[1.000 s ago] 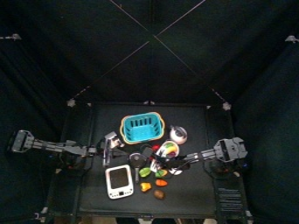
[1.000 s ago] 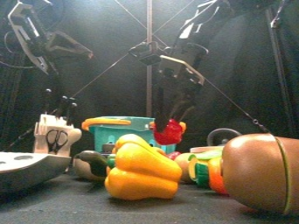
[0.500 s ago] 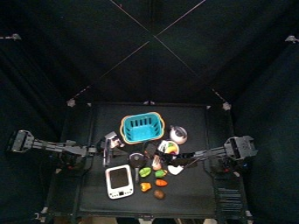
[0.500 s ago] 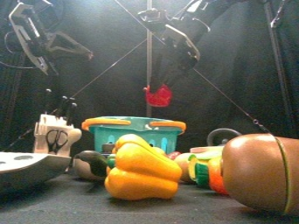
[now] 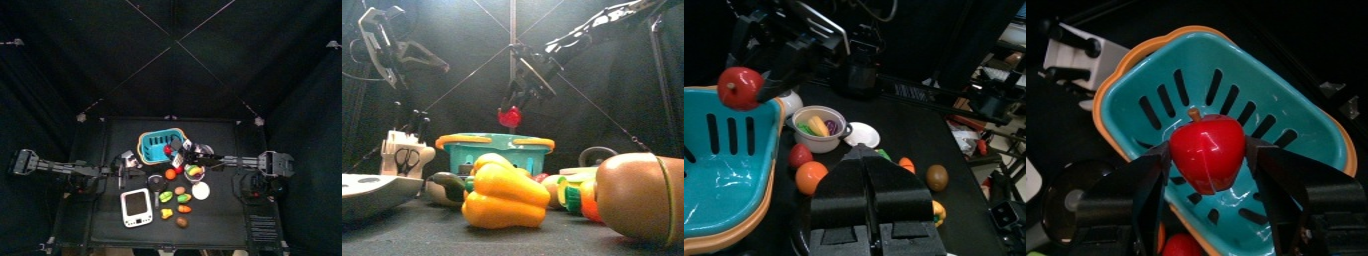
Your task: Place apple into basket
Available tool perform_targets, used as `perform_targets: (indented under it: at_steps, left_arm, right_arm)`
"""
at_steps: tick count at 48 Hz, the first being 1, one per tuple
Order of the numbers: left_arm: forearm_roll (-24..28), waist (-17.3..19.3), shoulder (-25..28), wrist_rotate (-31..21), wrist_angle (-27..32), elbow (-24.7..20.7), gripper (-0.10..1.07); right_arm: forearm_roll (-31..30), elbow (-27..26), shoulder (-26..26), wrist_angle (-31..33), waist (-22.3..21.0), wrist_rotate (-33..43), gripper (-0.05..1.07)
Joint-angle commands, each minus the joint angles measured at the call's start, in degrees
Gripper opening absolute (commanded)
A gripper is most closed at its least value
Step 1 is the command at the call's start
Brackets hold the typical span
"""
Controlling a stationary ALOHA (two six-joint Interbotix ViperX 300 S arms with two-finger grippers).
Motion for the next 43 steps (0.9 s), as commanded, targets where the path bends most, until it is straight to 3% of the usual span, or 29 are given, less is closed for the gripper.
perform_targets:
  at_steps: [1, 10, 25, 43]
  left_arm:
    - [0.00, 0.09, 0.09, 0.00, -0.18, -0.62, 0.01]
    - [0.00, 0.09, 0.09, -0.09, -0.18, -0.44, 0.01]
    - [0.00, 0.18, 0.09, -0.09, -0.18, -0.44, 0.01]
    - [-0.09, 0.18, 0.00, -0.18, -0.18, -0.53, 0.01]
  right_arm:
    - [0.88, 0.26, 0.00, -3.52, -2.11, -0.18, 0.69]
    - [2.29, 1.85, 1.49, -7.65, -3.96, -0.18, 0.74]
    - [2.37, 2.90, 1.49, -7.73, -3.78, -0.44, 0.92]
    - [2.11, 2.90, 1.49, -7.73, -3.78, -0.62, 0.94]
